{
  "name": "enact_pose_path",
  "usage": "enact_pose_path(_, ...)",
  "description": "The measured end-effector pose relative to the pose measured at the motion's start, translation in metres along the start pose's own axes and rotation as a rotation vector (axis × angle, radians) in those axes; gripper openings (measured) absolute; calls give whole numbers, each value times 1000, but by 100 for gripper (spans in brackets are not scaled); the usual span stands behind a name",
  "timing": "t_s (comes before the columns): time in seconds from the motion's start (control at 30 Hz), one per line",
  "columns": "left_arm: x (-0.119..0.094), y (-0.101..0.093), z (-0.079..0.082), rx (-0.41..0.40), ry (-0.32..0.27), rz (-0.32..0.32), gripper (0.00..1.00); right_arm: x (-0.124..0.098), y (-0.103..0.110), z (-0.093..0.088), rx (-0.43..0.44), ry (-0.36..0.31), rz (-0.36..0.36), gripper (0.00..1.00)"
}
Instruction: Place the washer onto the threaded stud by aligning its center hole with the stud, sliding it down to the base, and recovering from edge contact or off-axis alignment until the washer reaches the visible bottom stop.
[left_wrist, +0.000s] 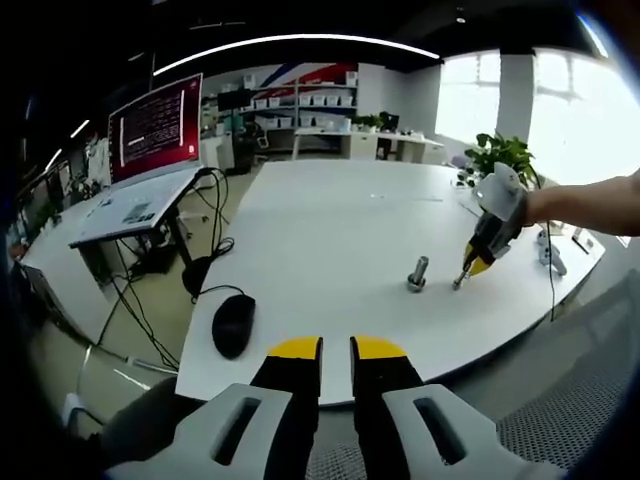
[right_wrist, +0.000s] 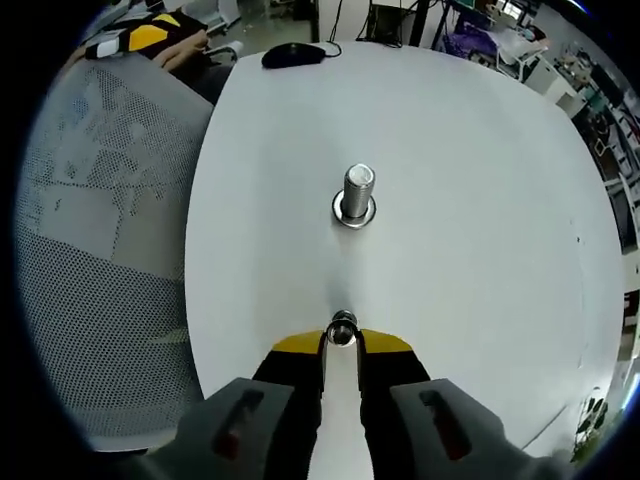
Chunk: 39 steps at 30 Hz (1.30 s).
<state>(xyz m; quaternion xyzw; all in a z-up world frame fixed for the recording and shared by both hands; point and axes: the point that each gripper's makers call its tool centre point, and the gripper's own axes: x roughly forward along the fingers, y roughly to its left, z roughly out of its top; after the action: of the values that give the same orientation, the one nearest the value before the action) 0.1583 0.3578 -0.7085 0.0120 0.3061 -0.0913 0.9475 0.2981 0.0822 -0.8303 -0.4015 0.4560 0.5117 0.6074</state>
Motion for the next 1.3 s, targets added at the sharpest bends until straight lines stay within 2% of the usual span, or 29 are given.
enact_pose_path(0.1,2,-3,-10,65,67,-26,9,3,1,-1,0,3,3,14)
enact_pose_path(0.2,3,-5,-13,81,91,-34,9,8,0,-1,-1,12,6,14)
enact_pose_path(0.3,4,-7,-20,121,140,-44,9,11,0,-1,4,16,12,14)
enact_pose_path(0.43,4,-8,-23,138,165,-46,9,12,3,-3,2,28,14,14)
enact_pose_path(0.57,4,-9,-32,186,227,-57,9,17,2,-6,0,45,18,14)
enact_pose_path(0.87,4,-8,-30,172,213,-43,9,23,5,-13,0,71,23,14)
enact_pose_path(1.3,4,-7,-30,165,206,-40,9,21,10,-18,18,80,23,14)
